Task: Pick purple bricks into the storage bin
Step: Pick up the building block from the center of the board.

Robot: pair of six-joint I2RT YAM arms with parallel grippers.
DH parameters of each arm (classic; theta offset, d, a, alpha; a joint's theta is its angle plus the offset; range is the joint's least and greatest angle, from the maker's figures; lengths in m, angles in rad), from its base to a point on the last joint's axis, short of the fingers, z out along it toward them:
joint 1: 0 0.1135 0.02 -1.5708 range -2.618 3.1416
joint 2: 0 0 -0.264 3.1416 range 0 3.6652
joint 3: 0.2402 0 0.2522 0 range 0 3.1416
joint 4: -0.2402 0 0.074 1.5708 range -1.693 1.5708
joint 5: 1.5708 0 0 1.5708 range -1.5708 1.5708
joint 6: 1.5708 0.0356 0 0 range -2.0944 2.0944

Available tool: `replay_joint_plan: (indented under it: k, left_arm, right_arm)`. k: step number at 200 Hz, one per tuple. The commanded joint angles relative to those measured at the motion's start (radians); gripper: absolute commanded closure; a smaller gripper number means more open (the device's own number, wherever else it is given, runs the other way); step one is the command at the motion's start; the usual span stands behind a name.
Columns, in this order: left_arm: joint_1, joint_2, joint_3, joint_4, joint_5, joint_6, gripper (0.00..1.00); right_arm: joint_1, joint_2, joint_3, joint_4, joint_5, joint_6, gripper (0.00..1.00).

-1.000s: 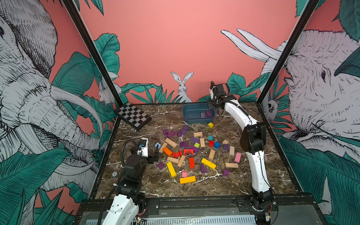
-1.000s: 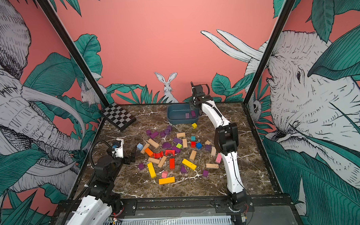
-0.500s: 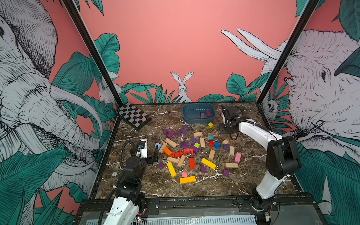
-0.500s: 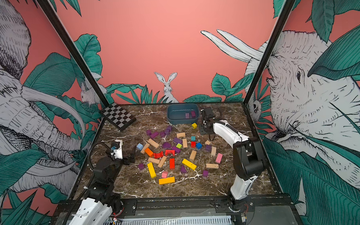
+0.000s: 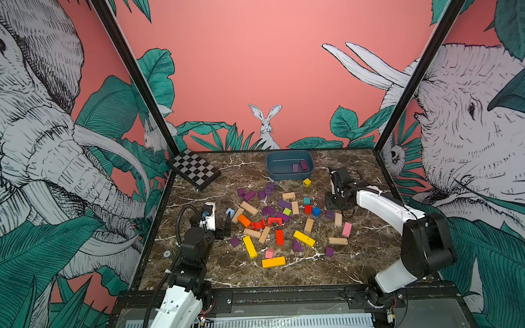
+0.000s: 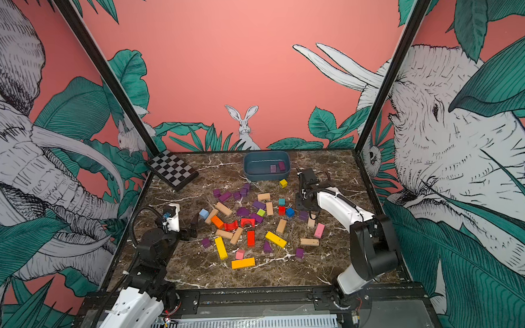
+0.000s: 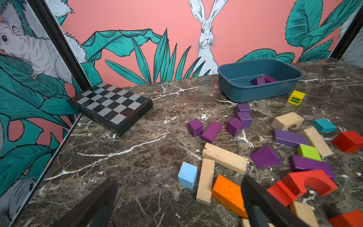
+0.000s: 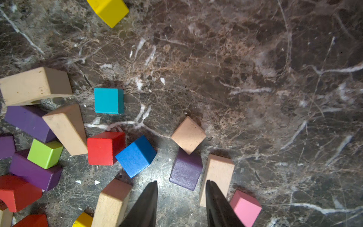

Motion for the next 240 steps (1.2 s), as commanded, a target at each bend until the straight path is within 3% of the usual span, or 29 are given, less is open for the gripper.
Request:
replay_joint_plan:
  k: [1, 49, 240]
  left_arm:
    - [-0.004, -0.005, -0.003, 0.0, 0.0, -0.007, 0.01]
    - [-0.004, -0.005, -0.003, 0.0, 0.002, -0.007, 0.01]
    - [-0.004, 0.017, 0.006, 0.007, 0.01, -0.005, 0.01]
  right_arm:
    - [0.004, 0.027, -0.01, -0.004, -0.018, 0.035, 0.58]
    - [0.004, 0.097, -0.03, 0.017, -0.031, 0.052, 0.59]
    - [0.014, 0.134, -0.072, 0.02, 0.026, 0.051, 0.6]
